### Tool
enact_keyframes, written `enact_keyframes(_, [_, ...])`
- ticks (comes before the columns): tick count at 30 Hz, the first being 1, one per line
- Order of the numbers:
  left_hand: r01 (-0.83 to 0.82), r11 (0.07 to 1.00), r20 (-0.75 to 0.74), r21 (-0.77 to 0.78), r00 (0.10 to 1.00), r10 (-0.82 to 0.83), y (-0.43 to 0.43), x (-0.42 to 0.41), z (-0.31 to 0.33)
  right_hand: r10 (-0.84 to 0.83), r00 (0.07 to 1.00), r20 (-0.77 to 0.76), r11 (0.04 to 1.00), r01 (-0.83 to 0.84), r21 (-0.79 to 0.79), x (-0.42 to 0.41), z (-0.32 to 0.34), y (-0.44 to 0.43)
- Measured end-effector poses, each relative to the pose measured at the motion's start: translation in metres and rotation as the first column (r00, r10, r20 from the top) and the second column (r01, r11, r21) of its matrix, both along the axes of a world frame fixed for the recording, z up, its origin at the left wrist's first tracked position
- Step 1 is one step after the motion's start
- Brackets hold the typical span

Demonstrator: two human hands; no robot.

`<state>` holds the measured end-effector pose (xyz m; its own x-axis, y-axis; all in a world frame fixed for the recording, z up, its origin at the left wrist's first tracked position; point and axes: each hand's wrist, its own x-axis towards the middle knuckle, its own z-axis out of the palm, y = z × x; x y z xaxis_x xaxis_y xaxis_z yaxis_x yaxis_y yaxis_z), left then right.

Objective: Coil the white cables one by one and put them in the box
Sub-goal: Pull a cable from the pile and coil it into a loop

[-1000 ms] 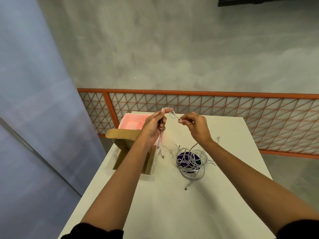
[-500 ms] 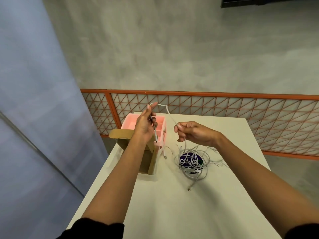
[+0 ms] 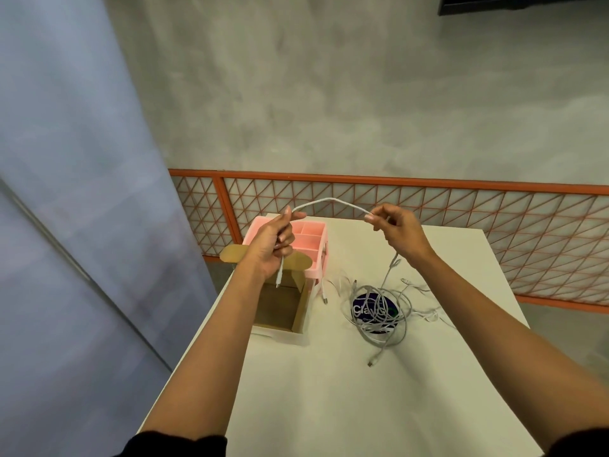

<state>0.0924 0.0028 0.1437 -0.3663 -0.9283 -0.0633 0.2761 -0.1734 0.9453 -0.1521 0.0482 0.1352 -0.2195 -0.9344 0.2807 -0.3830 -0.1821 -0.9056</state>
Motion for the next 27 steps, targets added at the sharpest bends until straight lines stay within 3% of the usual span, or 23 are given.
enact_keyframes(5, [0.161,0.985,0.099,0.057,0.981,-0.166,0.006,0.009,-0.007,-0.21,0.971,-0.115,0.978,0.206,-0.039,-0.004,-0.001,-0.015])
enact_keyframes(9, [0.283,0.957,-0.018,0.07,0.959,-0.283,0.014,0.009,-0.009,-0.237,0.902,-0.361,0.938,0.31,0.157,-0.002,-0.01,-0.016])
enact_keyframes(12, [0.208,0.978,-0.187,0.013,0.961,-0.202,0.009,0.011,-0.006,0.033,0.848,-0.529,0.945,0.146,0.294,0.006,-0.019,-0.009])
enact_keyframes(15, [0.121,0.991,-0.173,-0.051,0.976,-0.129,0.006,0.009,-0.004,0.376,0.741,-0.557,0.882,-0.101,0.461,0.017,-0.027,-0.003])
enact_keyframes(17, [0.099,0.992,-0.153,-0.082,0.982,-0.111,0.008,0.003,-0.004,0.491,0.689,-0.533,0.839,-0.209,0.503,0.028,-0.029,0.001])
enact_keyframes(22, [0.086,0.983,-0.014,-0.161,0.996,-0.089,0.008,-0.007,-0.011,0.638,0.616,-0.462,0.757,-0.392,0.522,0.052,-0.006,0.012])
enact_keyframes(27, [0.118,0.973,0.193,-0.196,0.978,-0.08,0.012,-0.015,-0.026,0.61,0.572,-0.549,0.788,-0.359,0.5,0.064,0.023,0.012])
